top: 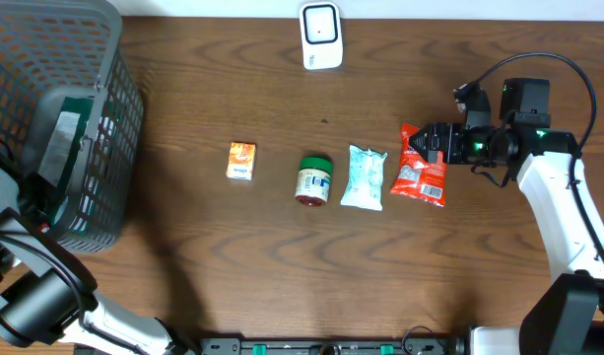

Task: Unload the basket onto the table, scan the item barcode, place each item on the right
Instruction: 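Reach the left gripper into the basket and grasp the thin red stick packet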

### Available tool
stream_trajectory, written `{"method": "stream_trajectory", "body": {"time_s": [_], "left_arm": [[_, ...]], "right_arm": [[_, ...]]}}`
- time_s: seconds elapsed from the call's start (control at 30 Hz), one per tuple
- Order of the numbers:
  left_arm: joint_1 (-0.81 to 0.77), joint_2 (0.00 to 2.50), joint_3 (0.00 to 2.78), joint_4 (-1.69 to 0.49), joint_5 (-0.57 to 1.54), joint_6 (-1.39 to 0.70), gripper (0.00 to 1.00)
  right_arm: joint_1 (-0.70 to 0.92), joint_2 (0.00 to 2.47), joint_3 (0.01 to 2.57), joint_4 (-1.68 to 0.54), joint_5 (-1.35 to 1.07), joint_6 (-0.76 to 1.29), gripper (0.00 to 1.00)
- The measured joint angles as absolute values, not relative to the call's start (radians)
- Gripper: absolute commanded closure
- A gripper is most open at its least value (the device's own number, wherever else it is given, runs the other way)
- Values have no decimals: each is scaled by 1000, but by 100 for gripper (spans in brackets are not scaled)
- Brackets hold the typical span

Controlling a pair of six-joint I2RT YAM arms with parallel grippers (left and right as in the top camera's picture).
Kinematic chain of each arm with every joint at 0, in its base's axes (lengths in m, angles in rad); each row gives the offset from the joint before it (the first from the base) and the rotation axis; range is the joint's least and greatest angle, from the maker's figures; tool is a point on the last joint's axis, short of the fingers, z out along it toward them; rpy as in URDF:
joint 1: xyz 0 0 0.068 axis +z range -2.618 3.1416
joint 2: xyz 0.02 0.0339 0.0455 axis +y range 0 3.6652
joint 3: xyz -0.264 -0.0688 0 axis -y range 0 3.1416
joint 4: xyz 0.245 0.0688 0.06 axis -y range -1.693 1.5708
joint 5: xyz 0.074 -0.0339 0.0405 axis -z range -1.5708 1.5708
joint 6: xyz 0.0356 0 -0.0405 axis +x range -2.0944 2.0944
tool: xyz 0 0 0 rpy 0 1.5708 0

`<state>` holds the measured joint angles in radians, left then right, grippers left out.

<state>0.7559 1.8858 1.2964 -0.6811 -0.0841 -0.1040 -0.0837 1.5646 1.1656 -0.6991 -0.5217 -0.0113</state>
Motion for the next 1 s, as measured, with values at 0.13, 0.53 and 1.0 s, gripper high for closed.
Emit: {"method": "stream_trajectory", "body": {"time_s": [0.13,0.53,1.0], "left_arm": [[756,1885,1268,-641,-70,-102,55],[758,1882,1267,-621,52,-104,93],[744,1380,1294,-518,118,-178,93]], "right_arm": [[-84,1565,1166,-699,-522,-11,9],[-84,1565,1166,-699,-522,-11,10],[-84,1565,1166,-699,-519,-11,11]]}}
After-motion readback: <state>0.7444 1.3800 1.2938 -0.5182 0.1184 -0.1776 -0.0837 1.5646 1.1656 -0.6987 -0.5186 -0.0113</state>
